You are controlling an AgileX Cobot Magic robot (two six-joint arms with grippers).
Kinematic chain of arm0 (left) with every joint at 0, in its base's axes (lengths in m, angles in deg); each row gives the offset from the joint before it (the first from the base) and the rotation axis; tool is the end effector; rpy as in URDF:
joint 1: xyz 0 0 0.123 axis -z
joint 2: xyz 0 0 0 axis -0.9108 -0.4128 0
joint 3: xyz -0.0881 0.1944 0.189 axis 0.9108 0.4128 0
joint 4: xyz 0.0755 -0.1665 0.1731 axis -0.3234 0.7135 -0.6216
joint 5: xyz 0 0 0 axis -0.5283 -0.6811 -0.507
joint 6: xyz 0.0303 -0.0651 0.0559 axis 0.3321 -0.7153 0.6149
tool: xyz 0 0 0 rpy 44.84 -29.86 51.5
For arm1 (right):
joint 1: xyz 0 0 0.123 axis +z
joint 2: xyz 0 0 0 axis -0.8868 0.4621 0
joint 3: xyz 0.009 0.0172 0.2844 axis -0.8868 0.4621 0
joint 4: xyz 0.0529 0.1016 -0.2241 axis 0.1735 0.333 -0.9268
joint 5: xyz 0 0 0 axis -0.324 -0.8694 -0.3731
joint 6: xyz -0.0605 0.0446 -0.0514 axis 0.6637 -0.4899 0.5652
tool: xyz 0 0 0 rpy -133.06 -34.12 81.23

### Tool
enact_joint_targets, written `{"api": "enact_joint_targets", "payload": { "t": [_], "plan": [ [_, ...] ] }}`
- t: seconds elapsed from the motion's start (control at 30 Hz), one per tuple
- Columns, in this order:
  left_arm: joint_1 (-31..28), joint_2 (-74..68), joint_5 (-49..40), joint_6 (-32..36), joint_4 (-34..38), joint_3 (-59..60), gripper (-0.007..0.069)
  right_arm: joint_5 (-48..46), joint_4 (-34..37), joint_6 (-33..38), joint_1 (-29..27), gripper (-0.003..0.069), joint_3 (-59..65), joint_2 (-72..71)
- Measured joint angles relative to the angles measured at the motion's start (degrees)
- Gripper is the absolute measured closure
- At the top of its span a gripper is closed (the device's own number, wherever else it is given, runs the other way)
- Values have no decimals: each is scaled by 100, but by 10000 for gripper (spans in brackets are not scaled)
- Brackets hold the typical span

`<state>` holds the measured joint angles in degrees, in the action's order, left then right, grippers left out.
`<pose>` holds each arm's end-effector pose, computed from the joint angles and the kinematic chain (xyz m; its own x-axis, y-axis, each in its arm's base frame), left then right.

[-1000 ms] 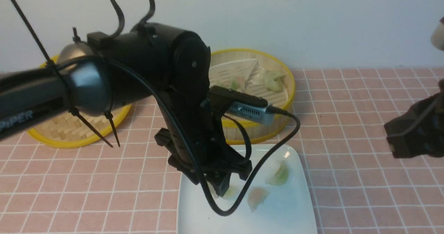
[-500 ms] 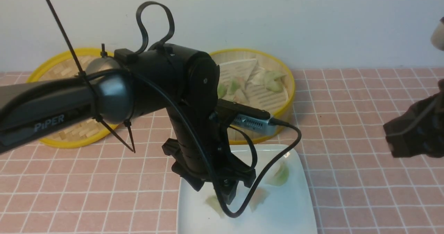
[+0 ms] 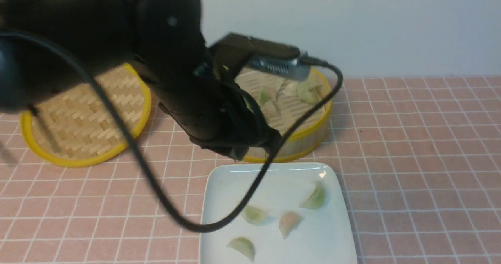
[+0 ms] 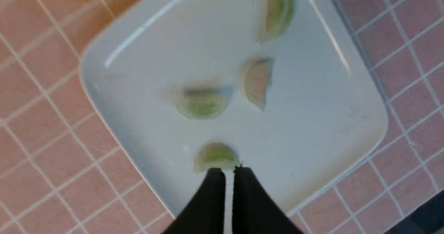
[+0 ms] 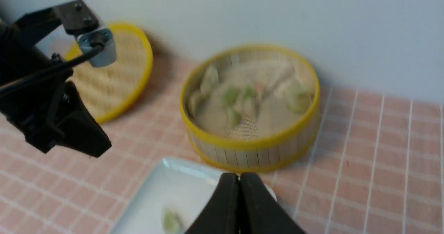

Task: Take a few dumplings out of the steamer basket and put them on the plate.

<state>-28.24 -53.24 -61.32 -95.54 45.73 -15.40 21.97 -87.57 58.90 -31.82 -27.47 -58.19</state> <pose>0.2480 -0.1989 0.3521 -0.7872 0.4066 -0.4636 0.5207 0.8411 -0.1466 0.0779 0.0420 0.3625 -0.3197 0.0456 -0.9464 -0.4208 0.8881 0.1849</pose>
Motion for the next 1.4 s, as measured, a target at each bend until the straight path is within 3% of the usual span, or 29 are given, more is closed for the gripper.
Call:
{"api": "enact_joint_targets", "payload": {
  "t": [0.2,0.23,0.4,0.67,1.23,1.4],
  "plan": [
    [0,2804,1296,-232,-399,1554,631,2683,-34,-3,0,673,1429,-1236],
    [0,2804,1296,-232,-399,1554,631,2755,-34,-3,0,673,1461,-1258],
    [0,4987,3040,-484,-540,3689,631,4148,-36,-3,0,673,1925,-1535],
    [0,6078,3395,-956,-1000,4849,631,4338,-58,-3,0,673,1946,-1545],
    [0,6268,3406,-956,-1291,4889,631,4354,-75,-3,0,673,1945,-1545],
    [-110,6419,3607,-683,-1339,5151,631,4362,-75,-3,0,673,1945,-1545]
  ]
}}
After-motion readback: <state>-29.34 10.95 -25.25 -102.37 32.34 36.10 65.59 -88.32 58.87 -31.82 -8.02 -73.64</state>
